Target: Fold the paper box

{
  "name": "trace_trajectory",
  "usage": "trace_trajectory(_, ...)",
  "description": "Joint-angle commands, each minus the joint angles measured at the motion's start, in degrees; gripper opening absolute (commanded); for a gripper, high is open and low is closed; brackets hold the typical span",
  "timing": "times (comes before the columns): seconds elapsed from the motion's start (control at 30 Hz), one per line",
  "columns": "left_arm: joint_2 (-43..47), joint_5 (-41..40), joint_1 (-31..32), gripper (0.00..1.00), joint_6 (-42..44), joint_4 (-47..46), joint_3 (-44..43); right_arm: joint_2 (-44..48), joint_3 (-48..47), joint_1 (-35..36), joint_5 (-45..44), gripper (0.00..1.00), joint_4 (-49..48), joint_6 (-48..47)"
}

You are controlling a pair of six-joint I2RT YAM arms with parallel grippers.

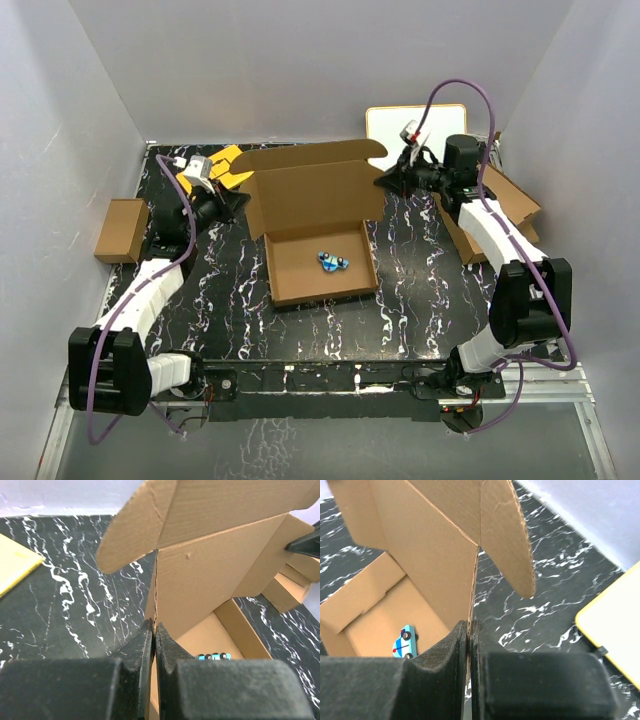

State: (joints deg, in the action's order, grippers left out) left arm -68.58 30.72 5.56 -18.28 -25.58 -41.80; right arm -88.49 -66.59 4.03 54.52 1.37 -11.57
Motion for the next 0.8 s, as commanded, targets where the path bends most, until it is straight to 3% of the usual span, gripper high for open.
trace_trajectory(0.0, 2.2, -9.0, 3.3, 0.00, -1.1, -6.5, 0.5, 1.6, -5.2, 5.2, -12.2, 0.08, -6.6, 1.6)
trace_trajectory(0.23, -0.6, -21.0, 9.6, 0.00, 0.7, -7.8, -0.5, -0.3, -5.6, 12.2, -29.2, 0.08, -11.4, 7.1)
trace_trajectory(0.57, -2.6, -24.9, 11.1, 0.00, 3.0, -5.4, -1.3, 1.1, 1.2, 12.3, -32.9, 0.08, -16.3, 8.1)
trace_trajectory(0.67, -1.5, -26.9, 11.0, 0.10, 3.8, -2.4, -1.5, 2.2, 3.5, 11.3, -31.8, 0.08, -16.7, 7.9)
trace_trajectory(0.77, 1.0, -29.7, 10.4, 0.30, 4.0, 2.1, -1.5, 3.2, 5.9, 9.4, -29.9, 0.08, -17.1, 8.3)
